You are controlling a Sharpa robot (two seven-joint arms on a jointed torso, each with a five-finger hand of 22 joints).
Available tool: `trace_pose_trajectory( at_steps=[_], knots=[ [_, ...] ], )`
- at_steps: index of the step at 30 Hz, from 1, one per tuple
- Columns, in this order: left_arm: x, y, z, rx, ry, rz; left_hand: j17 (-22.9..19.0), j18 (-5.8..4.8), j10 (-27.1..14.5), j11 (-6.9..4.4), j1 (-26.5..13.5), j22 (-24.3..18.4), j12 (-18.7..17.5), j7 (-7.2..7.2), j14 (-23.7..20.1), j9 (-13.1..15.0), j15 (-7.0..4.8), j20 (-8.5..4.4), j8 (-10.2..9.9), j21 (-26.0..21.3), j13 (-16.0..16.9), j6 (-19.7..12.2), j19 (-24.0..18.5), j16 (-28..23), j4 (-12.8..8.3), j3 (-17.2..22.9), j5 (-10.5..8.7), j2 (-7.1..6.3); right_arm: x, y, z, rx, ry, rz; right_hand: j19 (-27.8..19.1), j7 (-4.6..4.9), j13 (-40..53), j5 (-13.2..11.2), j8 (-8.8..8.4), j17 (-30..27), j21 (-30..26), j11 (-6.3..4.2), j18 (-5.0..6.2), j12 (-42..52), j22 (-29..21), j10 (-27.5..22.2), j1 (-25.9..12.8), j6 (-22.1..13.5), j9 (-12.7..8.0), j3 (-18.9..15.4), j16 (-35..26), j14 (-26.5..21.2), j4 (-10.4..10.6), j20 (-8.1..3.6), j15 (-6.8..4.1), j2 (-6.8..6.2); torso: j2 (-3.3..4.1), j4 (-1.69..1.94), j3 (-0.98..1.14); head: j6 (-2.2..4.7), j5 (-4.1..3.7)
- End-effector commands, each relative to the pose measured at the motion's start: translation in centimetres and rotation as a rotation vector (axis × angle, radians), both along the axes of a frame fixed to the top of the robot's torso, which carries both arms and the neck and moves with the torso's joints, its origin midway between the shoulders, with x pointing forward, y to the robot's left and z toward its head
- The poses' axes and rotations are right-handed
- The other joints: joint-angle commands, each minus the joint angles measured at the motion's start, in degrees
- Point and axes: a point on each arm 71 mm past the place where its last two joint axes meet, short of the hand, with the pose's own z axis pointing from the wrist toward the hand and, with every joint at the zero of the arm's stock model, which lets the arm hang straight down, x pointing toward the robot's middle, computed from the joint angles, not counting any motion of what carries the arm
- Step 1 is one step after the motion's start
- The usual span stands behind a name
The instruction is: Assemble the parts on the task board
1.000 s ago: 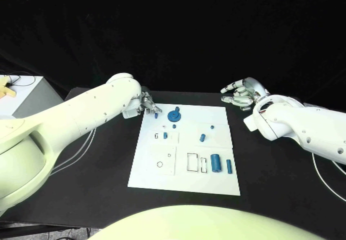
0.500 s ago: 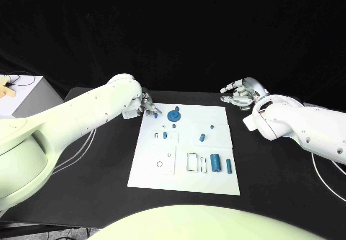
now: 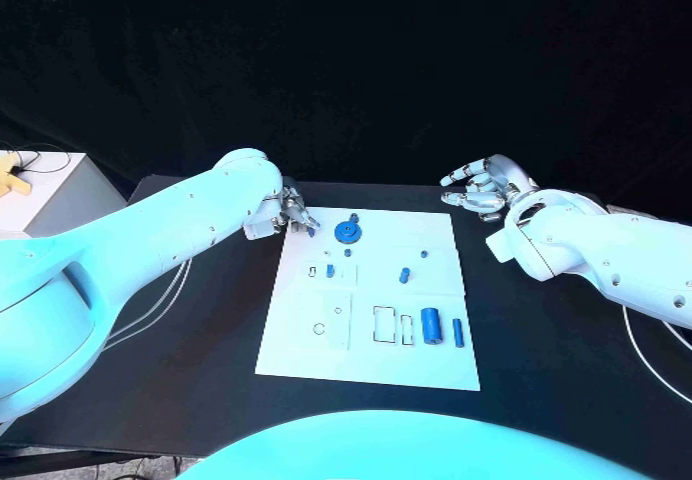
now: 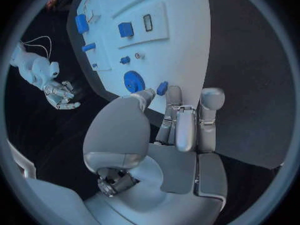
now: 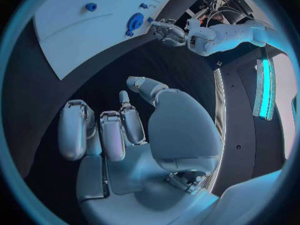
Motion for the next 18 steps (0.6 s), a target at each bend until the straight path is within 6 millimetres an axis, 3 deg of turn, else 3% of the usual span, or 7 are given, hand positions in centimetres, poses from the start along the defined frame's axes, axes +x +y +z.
trace_pose_trajectory(
  at_steps=[1,18],
  knots=[
    [-0.02,-0.26,0.05,-0.017,0.01,-0.009,0.25,0.72,-0.4,0.16,0.36,0.1,0.31,-0.11,-0.07,-0.11,0.3,0.18,0.3,0.39,-0.1,-0.4,0.04,0.28,-0.16,0.57,0.31,0.48,-0.01,0.14,0.06,0.002,-0.009,0.011,1.43,-0.07,3.03,0.32,0.23,7.83,-0.24,-0.05,1.19,-0.18,7.73,-0.46,-0.28,-0.4,-0.09,0.13,-0.11,3.97,0.34,-0.23,-0.18,-0.19,0.0,0.03,0.0,0.0,-0.07],
    [-0.14,-0.33,-0.38,-0.03,0.048,-0.024,0.42,0.64,-0.41,0.03,1.87,0.49,0.45,-0.26,-0.01,-0.42,0.21,0.18,0.85,0.68,-0.39,-0.43,0.14,0.47,-0.38,1.39,0.12,0.44,-0.02,0.2,0.04,0.002,-0.007,0.013,1.47,-0.08,3.19,0.35,0.31,7.92,-0.12,-0.07,1.16,-0.04,7.79,-0.3,-0.22,-0.36,-0.09,0.19,-0.07,4.0,0.39,-0.24,-0.2,-0.15,0.01,0.04,-0.03,0.0,-0.15]
  ],
)
